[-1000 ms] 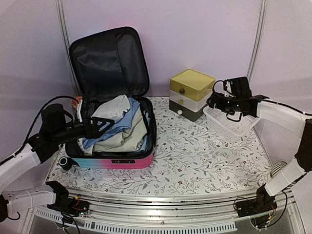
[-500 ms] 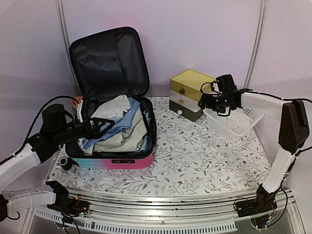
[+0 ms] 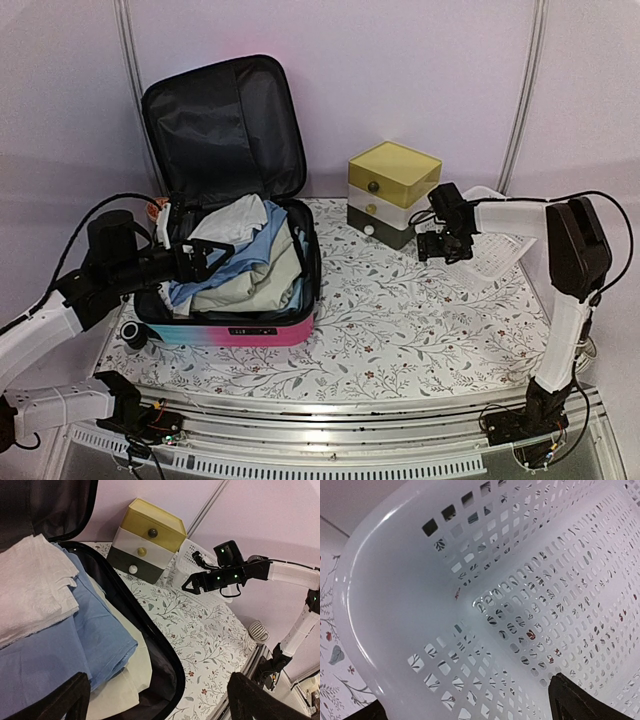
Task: Open, take out, and arrange the luggage
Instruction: Move the bin to the center of the board.
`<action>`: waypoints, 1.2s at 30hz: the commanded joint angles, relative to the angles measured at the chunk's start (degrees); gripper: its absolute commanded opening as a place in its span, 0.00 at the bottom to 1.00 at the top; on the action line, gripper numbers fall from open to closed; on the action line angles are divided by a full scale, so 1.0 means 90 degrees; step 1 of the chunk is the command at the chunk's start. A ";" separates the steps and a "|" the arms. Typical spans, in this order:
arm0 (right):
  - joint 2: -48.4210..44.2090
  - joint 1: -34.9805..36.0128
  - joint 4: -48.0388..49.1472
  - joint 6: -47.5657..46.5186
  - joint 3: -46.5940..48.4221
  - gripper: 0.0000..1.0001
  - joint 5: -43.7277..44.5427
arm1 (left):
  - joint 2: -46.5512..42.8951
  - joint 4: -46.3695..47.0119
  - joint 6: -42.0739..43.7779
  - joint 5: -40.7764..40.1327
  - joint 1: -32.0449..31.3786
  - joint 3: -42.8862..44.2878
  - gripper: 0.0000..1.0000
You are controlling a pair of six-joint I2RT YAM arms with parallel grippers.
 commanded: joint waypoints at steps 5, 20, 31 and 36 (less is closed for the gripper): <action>-0.0621 0.0190 0.0073 -0.0074 -0.1138 0.88 -0.2018 | -0.0040 -0.0113 0.0181 -0.0048 -0.0064 0.0198 0.98; -0.2290 0.1828 -0.0659 0.0282 -0.2081 0.84 -0.3431 | -0.0098 -0.0235 0.0247 0.0001 -0.0064 0.0280 0.98; -0.2279 0.3935 -0.1488 -0.0165 -0.1697 0.83 -0.4033 | -0.0053 -0.0288 0.0297 -0.0025 -0.0065 0.0313 0.98; -0.2756 0.4003 -0.1626 -0.0238 -0.1375 0.87 -0.3623 | 0.0045 -0.0293 0.0327 0.0002 -0.0064 0.0403 0.98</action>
